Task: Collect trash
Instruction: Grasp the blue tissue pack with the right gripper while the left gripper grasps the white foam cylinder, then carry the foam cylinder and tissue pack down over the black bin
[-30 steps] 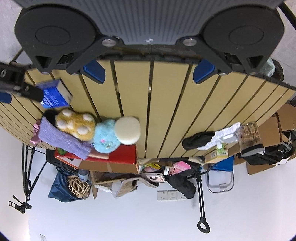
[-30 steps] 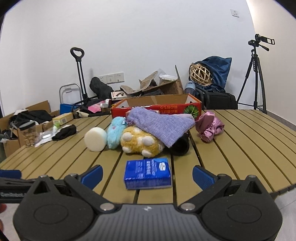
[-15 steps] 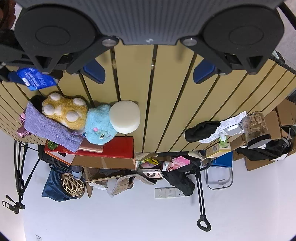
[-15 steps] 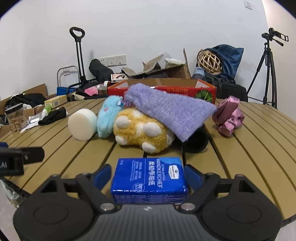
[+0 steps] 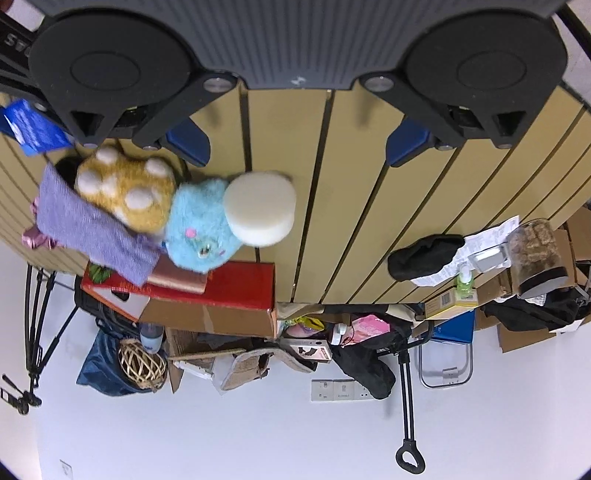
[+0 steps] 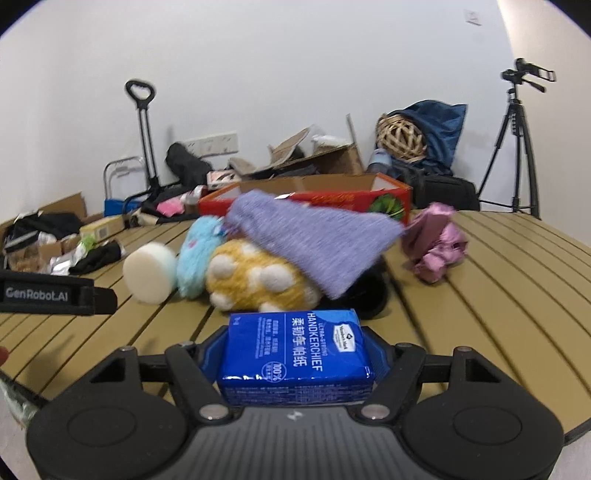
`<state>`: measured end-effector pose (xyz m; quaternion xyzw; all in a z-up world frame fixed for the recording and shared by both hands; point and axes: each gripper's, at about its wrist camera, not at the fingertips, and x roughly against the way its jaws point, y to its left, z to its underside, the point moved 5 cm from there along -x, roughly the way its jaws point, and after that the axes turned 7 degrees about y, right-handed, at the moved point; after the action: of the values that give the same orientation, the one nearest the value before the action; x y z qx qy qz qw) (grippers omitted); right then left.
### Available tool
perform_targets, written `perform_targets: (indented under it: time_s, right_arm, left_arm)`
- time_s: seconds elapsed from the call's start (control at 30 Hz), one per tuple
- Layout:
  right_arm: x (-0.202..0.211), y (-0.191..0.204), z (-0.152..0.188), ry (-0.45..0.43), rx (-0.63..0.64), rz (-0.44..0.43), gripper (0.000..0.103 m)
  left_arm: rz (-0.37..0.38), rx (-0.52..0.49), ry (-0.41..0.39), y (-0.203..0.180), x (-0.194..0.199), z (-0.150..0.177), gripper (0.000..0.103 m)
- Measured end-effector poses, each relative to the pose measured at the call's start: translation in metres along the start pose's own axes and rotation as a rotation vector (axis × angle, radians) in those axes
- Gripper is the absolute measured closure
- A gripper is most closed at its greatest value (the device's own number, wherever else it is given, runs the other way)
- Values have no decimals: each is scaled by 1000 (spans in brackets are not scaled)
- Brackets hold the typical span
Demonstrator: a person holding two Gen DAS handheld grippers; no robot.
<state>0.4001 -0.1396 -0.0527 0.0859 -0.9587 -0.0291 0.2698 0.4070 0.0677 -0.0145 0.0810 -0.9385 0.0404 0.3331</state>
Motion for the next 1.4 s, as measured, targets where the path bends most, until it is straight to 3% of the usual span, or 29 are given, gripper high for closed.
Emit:
perform_targets:
  time_s: [0.27,0.63,0.8,0.9,1.0,1.4]
  right_arm:
    - [16,-51,-7,-57,-79,101,31]
    - [30,-103,-1,-77,-126,192,31]
    - [33,-113,-1,-90,-134,209,31]
    - [30,-114,0,-85,-131,212,31]
    - [29,-113,1,-78,-127,211,31]
    - [35,-108,1,-78,-124,184,30]
  left_arm:
    - [19,42,-17,-8,-23,-25,0]
    - [-57,62,-15,-18,-59,-42,0]
    - [-36,85,31,-17,-76,-42,9]
    - [-6,94,47,-17,-81,-42,23]
    - [32,91,71,-18,-86,-40,42]
    - [12,61,36,-22,-68,-40,45]
